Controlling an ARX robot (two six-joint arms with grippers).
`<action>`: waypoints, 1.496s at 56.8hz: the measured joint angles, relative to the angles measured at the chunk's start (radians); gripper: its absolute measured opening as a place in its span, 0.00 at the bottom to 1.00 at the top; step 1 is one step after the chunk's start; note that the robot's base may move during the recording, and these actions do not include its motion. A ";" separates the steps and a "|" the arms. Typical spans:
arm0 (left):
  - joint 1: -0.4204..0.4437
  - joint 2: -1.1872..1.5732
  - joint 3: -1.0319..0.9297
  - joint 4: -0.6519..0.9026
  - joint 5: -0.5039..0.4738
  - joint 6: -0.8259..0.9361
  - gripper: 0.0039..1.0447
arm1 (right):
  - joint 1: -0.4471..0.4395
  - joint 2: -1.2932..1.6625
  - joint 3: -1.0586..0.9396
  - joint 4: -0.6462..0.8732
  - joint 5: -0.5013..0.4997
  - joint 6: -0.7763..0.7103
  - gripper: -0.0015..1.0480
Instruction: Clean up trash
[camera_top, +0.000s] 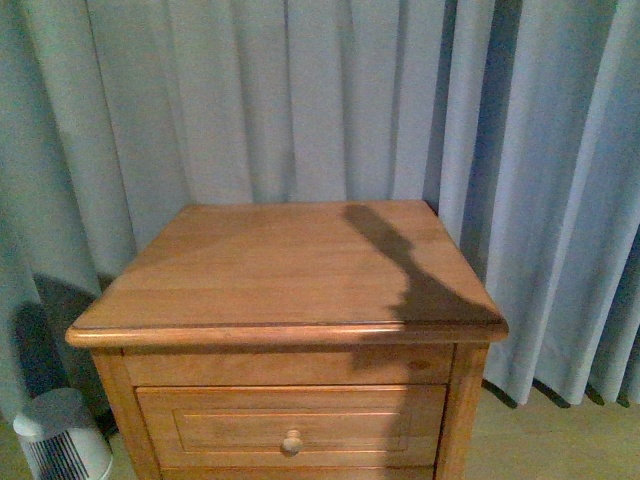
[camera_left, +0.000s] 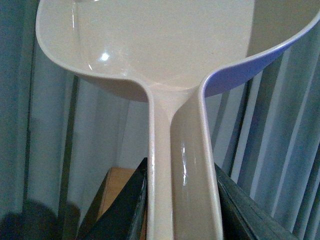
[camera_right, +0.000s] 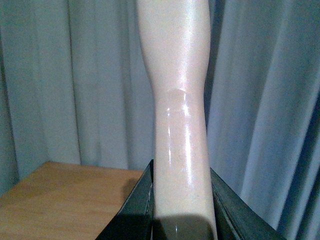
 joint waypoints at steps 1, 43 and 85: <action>0.000 0.000 0.000 0.000 0.000 0.000 0.27 | -0.002 -0.024 -0.018 0.003 0.008 -0.006 0.20; 0.000 0.000 -0.001 0.000 -0.002 -0.001 0.27 | -0.048 -0.253 -0.217 0.062 0.112 -0.020 0.20; 0.001 -0.002 -0.003 -0.002 0.000 -0.002 0.27 | -0.048 -0.246 -0.220 0.063 0.113 -0.024 0.20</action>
